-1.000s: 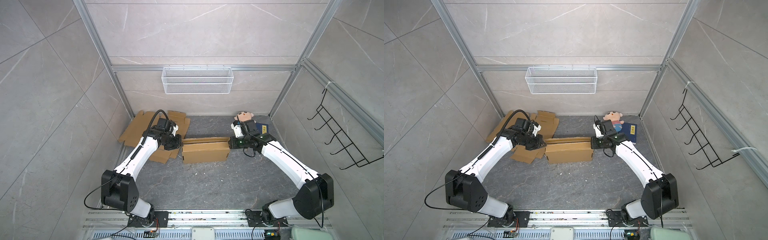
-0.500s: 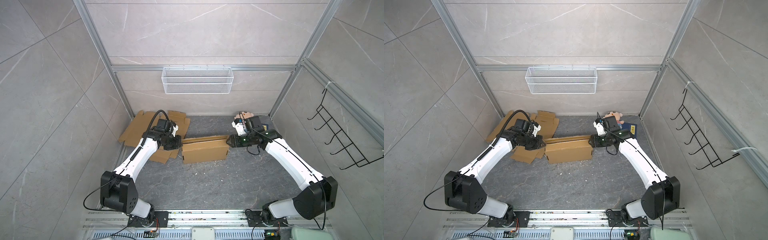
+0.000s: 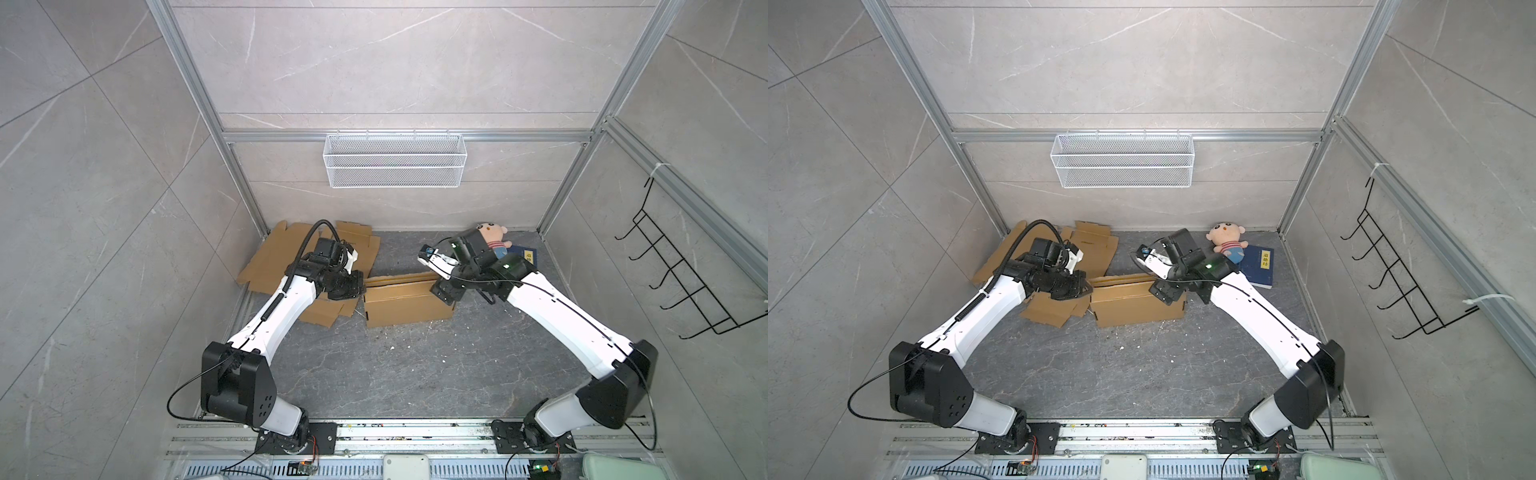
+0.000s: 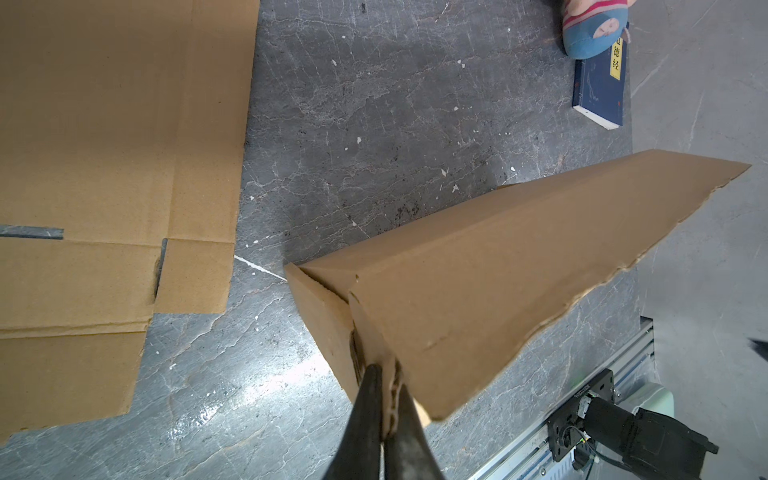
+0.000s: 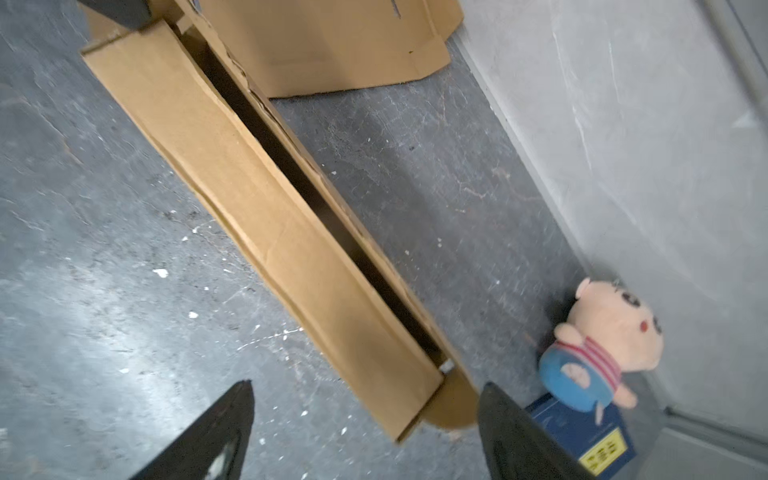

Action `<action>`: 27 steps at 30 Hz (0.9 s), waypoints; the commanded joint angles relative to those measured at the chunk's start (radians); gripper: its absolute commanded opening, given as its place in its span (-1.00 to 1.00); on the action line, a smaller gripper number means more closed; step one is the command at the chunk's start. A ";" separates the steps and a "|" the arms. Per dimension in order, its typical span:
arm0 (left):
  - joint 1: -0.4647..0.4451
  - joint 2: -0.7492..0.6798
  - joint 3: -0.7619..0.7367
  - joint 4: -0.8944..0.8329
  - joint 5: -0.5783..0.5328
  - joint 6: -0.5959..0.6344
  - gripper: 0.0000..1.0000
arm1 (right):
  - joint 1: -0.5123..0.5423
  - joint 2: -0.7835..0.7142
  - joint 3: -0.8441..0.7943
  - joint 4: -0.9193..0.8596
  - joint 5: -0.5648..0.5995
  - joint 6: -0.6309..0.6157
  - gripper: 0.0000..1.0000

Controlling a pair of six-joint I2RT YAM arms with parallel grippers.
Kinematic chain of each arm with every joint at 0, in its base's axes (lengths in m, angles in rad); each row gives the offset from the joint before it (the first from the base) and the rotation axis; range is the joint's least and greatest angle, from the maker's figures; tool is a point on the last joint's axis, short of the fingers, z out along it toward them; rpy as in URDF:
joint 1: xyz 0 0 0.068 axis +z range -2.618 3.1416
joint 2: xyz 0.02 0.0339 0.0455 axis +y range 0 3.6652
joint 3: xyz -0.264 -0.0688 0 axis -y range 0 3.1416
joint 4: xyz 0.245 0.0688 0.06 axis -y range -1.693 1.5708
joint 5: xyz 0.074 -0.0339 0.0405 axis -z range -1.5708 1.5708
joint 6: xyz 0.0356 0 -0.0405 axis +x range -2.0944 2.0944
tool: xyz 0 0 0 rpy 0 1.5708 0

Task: Fold the paper box

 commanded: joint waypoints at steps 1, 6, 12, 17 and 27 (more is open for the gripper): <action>-0.009 0.023 -0.011 -0.065 -0.027 0.018 -0.87 | 0.035 0.069 0.063 -0.002 0.058 -0.206 0.80; -0.011 0.024 -0.014 -0.064 -0.034 0.023 -0.87 | 0.051 0.149 0.123 -0.017 -0.016 -0.273 0.88; -0.011 0.029 -0.008 -0.068 -0.035 0.030 -0.86 | 0.058 0.217 0.147 -0.004 -0.024 -0.299 0.90; -0.014 0.032 -0.003 -0.070 -0.033 0.032 -0.86 | 0.067 0.224 0.110 0.054 -0.006 -0.303 0.85; -0.013 0.013 0.013 -0.062 -0.018 0.019 -0.79 | 0.076 0.199 0.009 0.100 -0.014 -0.259 0.49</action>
